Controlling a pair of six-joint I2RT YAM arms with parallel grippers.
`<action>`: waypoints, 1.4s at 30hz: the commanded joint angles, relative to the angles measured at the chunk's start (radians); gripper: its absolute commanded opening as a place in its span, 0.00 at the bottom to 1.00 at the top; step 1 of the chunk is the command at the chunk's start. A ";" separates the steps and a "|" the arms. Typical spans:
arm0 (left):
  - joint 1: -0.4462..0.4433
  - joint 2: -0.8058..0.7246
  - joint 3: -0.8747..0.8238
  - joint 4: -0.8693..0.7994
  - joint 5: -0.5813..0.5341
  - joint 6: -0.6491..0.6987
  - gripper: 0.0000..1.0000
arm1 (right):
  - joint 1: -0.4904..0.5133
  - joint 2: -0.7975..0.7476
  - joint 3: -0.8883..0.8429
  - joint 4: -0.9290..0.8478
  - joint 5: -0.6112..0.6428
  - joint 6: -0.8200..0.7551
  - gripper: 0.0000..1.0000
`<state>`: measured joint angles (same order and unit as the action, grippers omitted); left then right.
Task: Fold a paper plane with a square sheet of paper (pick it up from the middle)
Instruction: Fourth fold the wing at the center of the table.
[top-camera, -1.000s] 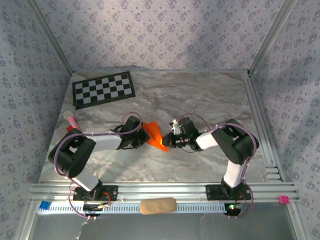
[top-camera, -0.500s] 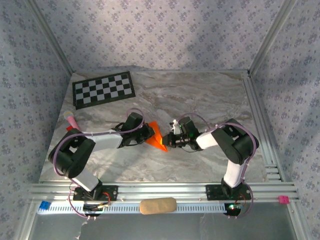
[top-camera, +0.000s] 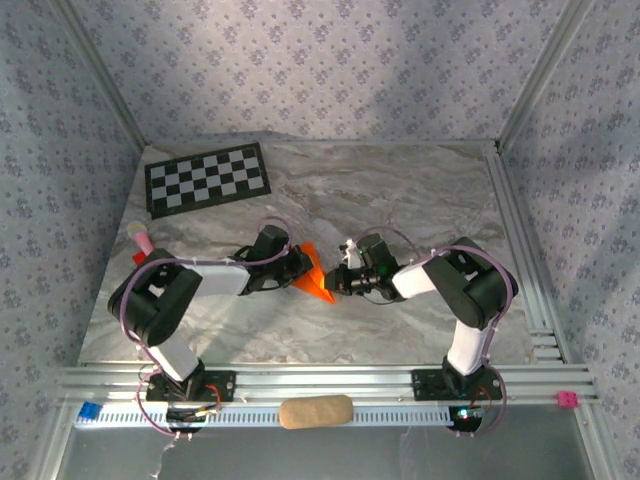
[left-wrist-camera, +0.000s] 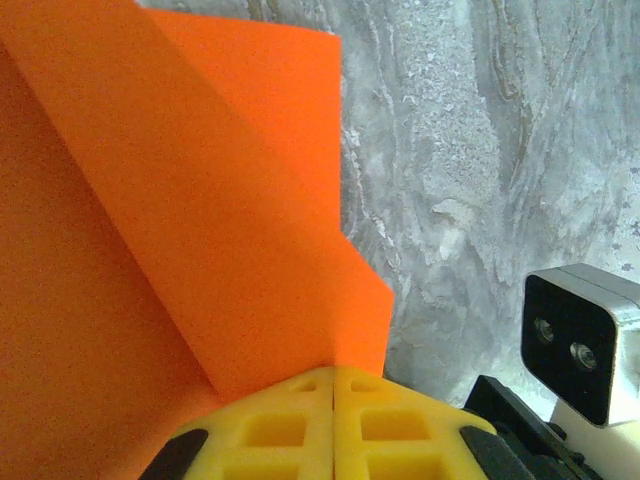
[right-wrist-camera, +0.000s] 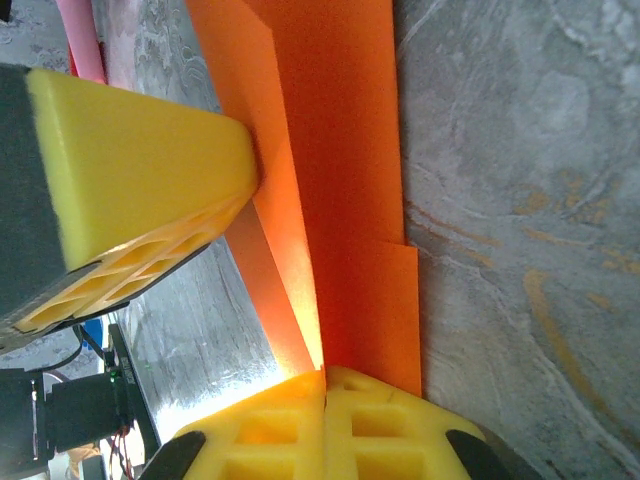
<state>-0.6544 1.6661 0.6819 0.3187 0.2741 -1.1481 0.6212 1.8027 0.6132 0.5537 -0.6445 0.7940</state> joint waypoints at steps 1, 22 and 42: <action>0.005 0.018 0.011 0.020 -0.013 -0.012 0.09 | -0.007 0.035 0.004 -0.084 0.031 -0.007 0.01; 0.013 0.051 0.031 0.006 -0.030 -0.012 0.10 | -0.011 0.036 0.026 -0.139 0.034 -0.006 0.01; 0.016 0.078 0.062 -0.018 -0.018 0.002 0.12 | -0.014 0.042 0.029 -0.151 0.034 -0.003 0.01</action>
<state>-0.6456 1.7245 0.7208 0.3122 0.2619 -1.1564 0.6174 1.8030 0.6422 0.4866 -0.6514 0.7940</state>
